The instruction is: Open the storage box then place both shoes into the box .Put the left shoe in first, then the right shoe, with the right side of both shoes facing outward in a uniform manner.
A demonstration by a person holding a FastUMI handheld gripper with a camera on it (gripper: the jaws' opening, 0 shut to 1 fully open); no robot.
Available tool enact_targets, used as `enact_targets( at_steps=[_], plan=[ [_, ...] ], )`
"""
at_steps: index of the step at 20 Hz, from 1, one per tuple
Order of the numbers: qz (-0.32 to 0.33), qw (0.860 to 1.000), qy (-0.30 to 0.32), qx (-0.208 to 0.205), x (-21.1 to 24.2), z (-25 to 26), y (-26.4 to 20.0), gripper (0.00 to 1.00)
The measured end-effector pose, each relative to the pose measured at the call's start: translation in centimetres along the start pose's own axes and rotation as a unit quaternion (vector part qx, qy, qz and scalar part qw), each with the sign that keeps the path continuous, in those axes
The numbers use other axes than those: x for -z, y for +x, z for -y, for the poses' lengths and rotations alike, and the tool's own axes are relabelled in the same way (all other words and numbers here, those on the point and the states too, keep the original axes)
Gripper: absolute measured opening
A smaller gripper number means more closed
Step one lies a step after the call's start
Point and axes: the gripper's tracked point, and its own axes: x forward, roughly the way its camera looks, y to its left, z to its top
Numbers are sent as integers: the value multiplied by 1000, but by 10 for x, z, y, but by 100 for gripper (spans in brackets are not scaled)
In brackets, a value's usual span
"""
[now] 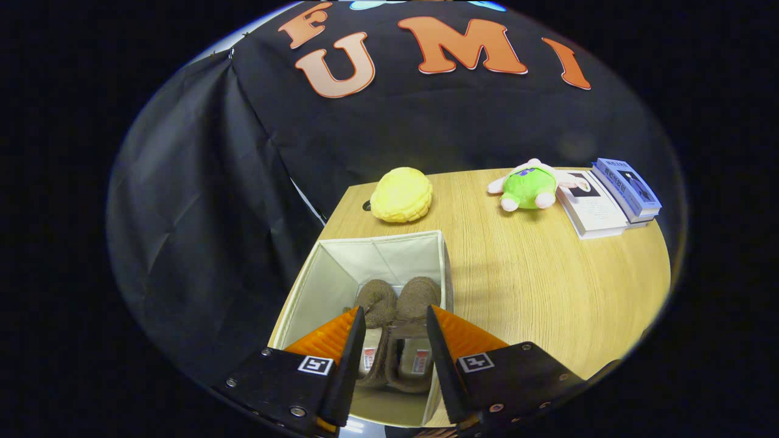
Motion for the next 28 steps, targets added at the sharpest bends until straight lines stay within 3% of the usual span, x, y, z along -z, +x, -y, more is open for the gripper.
enact_targets(
  at_steps=[9, 14, 19, 24, 28],
  plan=[
    [114, 992, -39, -36, -37, 28, -85, 95],
    [217, 973, -77, -24, -69, 70, -138, 98],
    [315, 942, -114, 3, -88, 115, -195, 98],
    [383, 916, -122, 11, -97, 152, -252, 98],
    [402, 904, -143, 34, -92, 190, -274, 98]
  ],
)
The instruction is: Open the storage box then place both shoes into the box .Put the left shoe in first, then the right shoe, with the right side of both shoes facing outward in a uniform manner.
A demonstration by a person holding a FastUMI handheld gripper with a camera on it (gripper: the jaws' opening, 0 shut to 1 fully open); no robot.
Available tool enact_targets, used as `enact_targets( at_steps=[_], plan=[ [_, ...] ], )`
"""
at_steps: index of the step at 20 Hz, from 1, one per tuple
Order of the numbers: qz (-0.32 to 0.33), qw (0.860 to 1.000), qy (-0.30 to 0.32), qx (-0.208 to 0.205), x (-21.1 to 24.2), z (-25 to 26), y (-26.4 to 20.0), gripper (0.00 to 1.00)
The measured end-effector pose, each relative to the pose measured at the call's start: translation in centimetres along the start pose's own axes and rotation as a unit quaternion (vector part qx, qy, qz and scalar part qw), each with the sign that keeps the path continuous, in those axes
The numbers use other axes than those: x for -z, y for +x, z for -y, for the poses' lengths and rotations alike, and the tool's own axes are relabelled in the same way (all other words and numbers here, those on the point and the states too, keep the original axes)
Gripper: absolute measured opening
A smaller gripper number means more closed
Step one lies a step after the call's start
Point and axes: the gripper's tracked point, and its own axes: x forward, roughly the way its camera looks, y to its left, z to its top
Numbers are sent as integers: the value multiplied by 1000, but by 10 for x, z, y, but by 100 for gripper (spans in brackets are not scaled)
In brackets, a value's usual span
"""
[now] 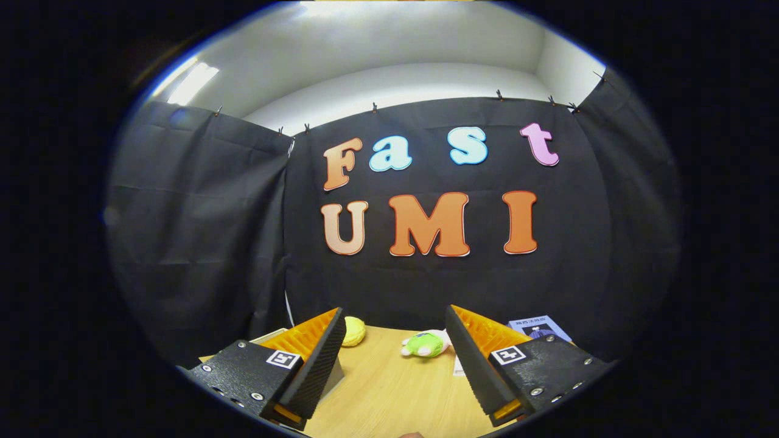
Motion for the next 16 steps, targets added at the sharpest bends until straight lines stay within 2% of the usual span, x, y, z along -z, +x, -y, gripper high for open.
enact_targets(
  at_steps=[4, 9, 16],
  plan=[
    [21, 999, -13, 29, -2, 34, -16, 98],
    [60, 998, -5, 32, -25, 50, -25, 98],
    [70, 997, -25, 36, -30, 54, -30, 98]
  ],
)
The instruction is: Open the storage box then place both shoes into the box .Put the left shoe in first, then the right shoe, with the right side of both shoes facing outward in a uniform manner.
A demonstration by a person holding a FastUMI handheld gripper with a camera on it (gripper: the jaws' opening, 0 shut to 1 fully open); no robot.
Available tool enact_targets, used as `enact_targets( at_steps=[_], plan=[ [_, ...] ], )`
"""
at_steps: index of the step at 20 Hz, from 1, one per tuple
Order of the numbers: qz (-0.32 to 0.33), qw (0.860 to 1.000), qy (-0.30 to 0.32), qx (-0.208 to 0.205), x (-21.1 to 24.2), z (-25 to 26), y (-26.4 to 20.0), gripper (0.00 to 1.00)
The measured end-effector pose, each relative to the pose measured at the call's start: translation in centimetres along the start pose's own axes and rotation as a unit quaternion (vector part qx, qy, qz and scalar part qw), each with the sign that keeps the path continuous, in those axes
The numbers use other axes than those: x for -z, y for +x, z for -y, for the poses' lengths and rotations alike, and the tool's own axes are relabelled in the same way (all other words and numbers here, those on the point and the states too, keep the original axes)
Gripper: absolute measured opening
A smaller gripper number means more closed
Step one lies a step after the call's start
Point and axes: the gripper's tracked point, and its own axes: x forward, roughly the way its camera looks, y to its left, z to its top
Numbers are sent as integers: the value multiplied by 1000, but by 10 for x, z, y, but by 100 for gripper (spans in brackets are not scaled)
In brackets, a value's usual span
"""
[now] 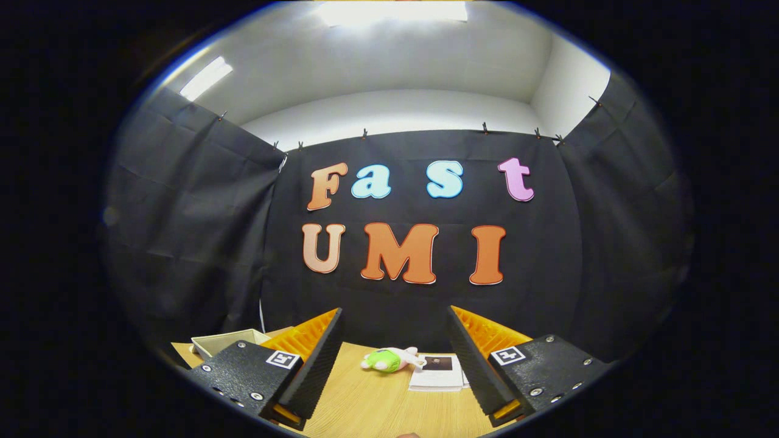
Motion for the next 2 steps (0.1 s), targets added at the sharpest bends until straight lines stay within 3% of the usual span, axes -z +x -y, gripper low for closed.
enact_targets(
  at_steps=[2],
  plan=[
    [9, 1000, 5, 5, -7, 0, -2, 98]
  ],
)
